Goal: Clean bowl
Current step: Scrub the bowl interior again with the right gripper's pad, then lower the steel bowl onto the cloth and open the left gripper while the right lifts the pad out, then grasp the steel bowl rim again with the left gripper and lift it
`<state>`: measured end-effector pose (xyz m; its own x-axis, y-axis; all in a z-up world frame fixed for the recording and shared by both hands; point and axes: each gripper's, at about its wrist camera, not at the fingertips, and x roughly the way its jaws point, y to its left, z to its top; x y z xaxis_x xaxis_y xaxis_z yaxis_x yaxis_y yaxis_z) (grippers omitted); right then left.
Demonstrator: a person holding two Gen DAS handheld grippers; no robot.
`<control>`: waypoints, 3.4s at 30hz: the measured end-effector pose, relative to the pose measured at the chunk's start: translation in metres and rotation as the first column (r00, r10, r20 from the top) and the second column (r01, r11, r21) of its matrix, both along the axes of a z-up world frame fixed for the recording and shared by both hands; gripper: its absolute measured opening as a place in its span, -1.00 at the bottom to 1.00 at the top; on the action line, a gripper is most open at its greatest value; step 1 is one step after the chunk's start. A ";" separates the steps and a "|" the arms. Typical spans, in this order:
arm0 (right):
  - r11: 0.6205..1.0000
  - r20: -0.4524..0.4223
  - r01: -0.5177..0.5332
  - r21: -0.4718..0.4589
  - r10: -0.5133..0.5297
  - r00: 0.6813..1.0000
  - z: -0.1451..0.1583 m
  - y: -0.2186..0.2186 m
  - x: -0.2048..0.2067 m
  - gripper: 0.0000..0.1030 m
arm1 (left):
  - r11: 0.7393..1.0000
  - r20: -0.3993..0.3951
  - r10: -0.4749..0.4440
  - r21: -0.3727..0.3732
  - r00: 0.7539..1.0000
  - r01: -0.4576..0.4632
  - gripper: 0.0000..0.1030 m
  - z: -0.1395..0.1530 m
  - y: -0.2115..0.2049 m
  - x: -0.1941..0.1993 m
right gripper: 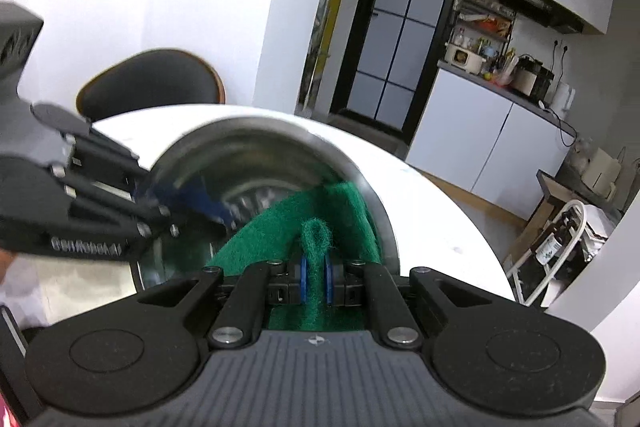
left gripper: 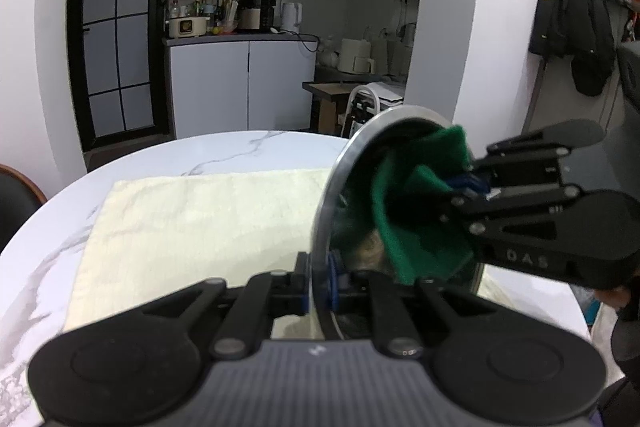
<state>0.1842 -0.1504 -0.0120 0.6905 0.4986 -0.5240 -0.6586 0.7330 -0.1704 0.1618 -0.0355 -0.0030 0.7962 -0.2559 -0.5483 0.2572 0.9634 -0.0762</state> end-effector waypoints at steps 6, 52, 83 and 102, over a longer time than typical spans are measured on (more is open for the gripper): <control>0.996 0.000 -0.036 0.077 0.036 0.999 0.007 0.005 -0.017 -0.82 | 1.000 0.007 -0.025 0.010 1.000 0.025 -0.81 -0.002 -0.005 -0.002; 0.999 -0.036 -0.025 0.033 0.026 0.999 0.004 -0.022 -0.007 -0.82 | 0.984 0.002 0.178 0.029 0.984 -0.178 0.47 0.009 0.050 -0.008; 0.995 -0.034 0.045 0.090 -0.042 0.999 -0.005 -0.074 -0.008 -0.82 | 0.890 -0.093 -0.345 0.285 0.934 0.357 0.71 0.012 -0.048 -0.015; 0.996 -0.061 -0.050 0.077 0.055 0.997 -0.013 -0.075 -0.018 -0.82 | 0.859 -0.203 -0.402 0.252 0.893 0.445 -0.47 -0.030 -0.044 0.030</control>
